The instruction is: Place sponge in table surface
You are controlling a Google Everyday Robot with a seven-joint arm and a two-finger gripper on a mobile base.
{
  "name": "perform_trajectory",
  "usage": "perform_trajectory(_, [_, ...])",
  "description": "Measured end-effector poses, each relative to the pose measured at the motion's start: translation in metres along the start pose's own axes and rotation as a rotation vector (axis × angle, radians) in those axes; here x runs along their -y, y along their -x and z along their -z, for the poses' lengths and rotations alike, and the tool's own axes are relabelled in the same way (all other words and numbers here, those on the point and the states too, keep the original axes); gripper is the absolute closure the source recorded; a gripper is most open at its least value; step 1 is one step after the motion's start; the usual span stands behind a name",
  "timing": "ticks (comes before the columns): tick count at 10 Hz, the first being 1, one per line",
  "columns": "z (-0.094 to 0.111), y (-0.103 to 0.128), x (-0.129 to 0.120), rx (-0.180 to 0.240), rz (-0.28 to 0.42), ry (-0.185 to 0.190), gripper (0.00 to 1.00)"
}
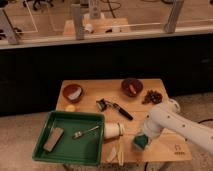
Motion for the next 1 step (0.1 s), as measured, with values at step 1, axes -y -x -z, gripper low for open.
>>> perform_trajectory(1, [0.0001, -0.0003, -0.0004, -0.001, -0.002, -0.001, 0.20])
